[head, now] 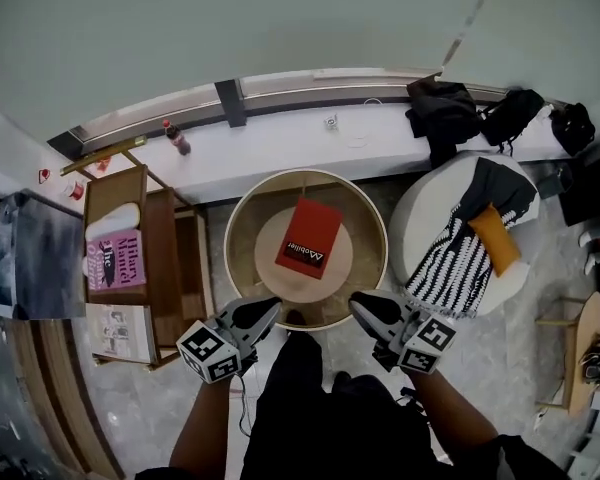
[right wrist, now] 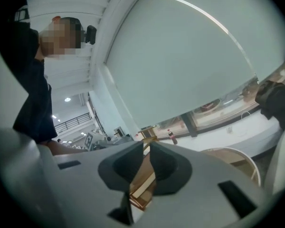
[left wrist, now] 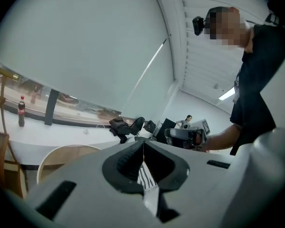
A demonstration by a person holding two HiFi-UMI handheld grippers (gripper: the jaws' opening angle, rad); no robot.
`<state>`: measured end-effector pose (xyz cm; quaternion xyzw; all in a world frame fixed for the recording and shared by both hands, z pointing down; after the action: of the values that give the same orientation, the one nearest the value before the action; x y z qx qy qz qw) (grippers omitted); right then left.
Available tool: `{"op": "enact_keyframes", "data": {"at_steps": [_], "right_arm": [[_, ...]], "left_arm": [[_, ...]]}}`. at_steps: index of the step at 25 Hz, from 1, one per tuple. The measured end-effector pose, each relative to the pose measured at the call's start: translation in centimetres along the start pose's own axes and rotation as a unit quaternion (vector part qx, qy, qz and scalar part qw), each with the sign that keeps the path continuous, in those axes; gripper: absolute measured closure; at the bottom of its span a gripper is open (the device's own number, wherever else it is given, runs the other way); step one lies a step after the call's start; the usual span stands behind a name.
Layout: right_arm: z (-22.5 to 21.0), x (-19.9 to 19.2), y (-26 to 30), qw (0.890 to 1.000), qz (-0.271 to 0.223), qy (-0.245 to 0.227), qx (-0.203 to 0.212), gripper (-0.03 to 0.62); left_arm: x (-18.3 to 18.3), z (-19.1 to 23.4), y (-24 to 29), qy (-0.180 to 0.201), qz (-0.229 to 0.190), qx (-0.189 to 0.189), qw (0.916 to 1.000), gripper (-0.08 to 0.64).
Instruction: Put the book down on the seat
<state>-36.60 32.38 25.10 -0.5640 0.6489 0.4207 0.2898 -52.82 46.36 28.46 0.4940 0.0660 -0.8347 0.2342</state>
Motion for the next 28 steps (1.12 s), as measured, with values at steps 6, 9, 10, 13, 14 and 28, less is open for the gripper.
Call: {"op": "enact_keyframes", "data": {"at_steps": [6,9,10,13,14,28], "right_arm": [[-4.7,-1.6,4.4,0.997,0.021,0.048,-0.048,0.563],[-7.0,-3.7,5.9,0.995,0.041,0.068,-0.063,0.552],[-7.8,-4.4,6.2,0.994,0.048,0.071,-0.067,0.532],[-10.3,-6.2,7.2,0.992,0.062,0.073,-0.081,0.495],[-11.2,-6.7,7.7,0.991,0.067,0.075,-0.086,0.494],[-22.4,-17.6,11.4,0.964,0.131,0.190,-0.134,0.417]], "left_arm": [[-2.1,6.7,1.3,-0.035,0.039,-0.015,0.9985,0.537],[-3.4,9.6,1.8,-0.046,0.055,-0.011,0.9973,0.537],[-3.8,10.4,1.9,-0.052,0.055,-0.009,0.9971,0.537],[-4.7,13.2,2.3,-0.061,0.055,0.007,0.9966,0.537],[-5.1,14.2,2.5,-0.064,0.056,0.015,0.9963,0.537],[-14.4,24.4,6.5,-0.140,0.156,0.076,0.9748,0.445]]}}
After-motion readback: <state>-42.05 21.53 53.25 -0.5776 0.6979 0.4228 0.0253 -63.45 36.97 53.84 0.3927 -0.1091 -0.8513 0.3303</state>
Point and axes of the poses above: the fingertips, and each gripper's own axes: y forward along the fingers, z to its left, x out of its top, the point moved 5 cm from there along -y, backward along the fingers, and after that the axes turned 9 degrees about -x, right-handed, at the moved point
